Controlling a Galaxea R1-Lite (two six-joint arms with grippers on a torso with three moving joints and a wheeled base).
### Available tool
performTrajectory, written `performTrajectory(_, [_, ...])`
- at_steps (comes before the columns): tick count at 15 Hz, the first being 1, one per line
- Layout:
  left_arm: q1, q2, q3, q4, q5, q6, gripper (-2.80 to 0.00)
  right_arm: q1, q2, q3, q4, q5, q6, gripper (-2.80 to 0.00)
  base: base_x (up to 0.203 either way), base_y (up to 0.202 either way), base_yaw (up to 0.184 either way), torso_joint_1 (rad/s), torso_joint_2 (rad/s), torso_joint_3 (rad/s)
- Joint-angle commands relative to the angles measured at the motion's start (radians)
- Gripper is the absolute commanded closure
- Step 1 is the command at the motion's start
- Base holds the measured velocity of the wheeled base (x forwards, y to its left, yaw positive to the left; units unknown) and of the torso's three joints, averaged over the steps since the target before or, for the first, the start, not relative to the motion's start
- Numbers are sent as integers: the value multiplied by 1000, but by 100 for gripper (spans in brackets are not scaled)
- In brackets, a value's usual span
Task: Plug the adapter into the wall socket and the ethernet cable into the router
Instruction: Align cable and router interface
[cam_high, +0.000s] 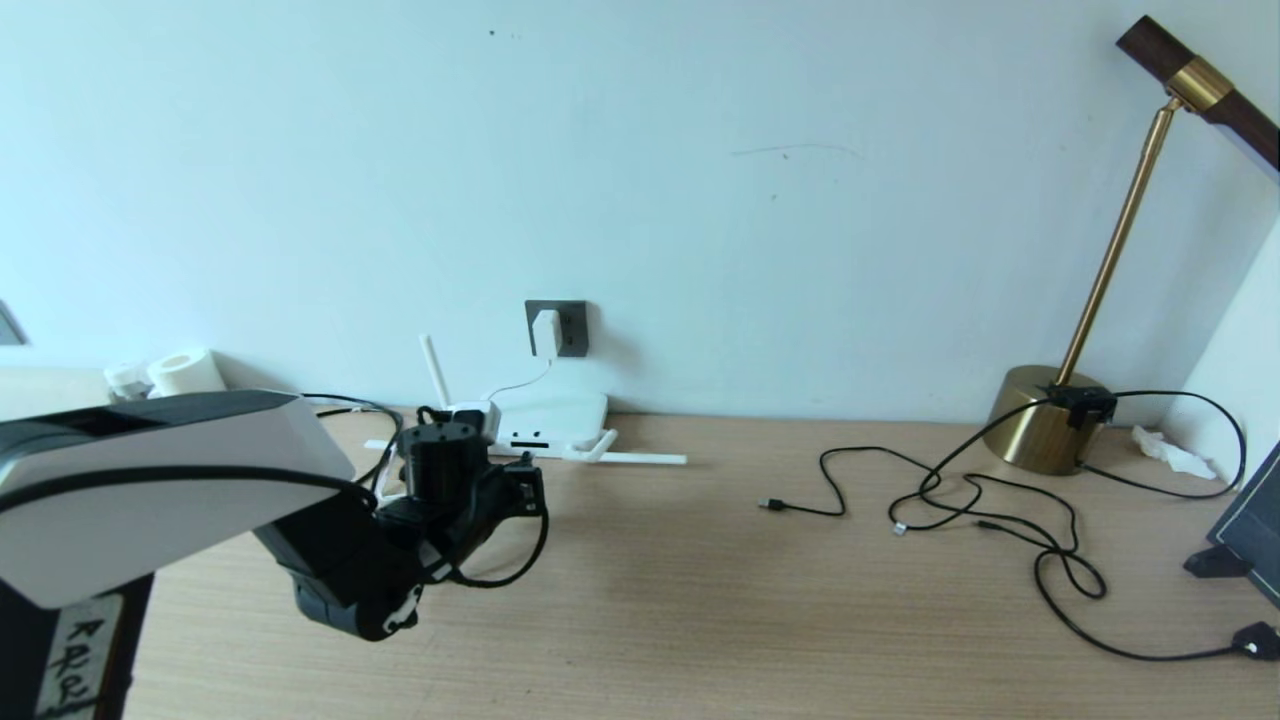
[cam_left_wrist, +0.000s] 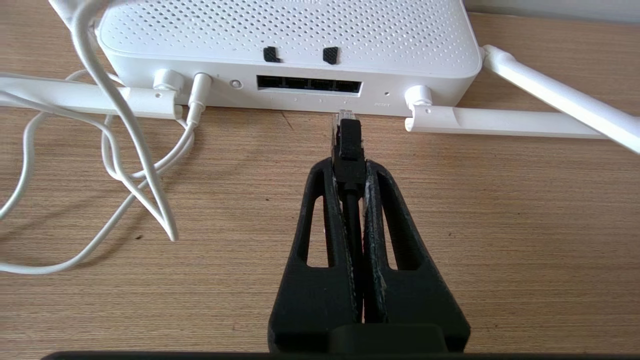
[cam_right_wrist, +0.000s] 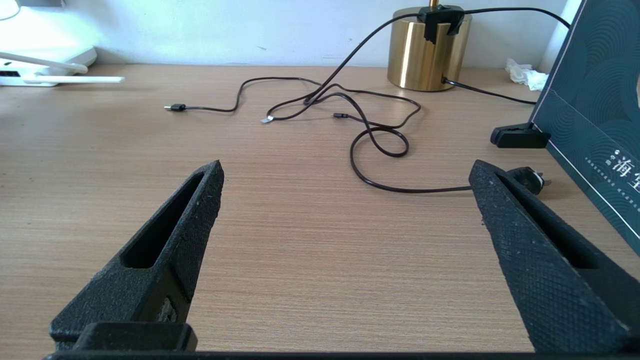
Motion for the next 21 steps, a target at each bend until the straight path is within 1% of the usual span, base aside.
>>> performTrajectory(1, [-2,-8,7,-7,4,-1,0,1,0,11,0,0,0,-280,0,0,0,0,0,0])
performTrajectory(11, [10,4,30,-21,2,-11,0,1,0,11,0,0,0,-280,0,0,0,0,0,0])
performTrajectory(15, [28,6,23,-30,-4,-11,0,1,0,11,0,0,0,-280,0,0,0,0,0,0])
performTrajectory(17, [30,-15,47,-30,-7,-11,0,1,0,11,0,0,0,-280,0,0,0,0,0,0])
performTrajectory(21, [37,-17,50,-30,-14,-12,0,1,0,11,0,0,0,-280,0,0,0,0,0,0])
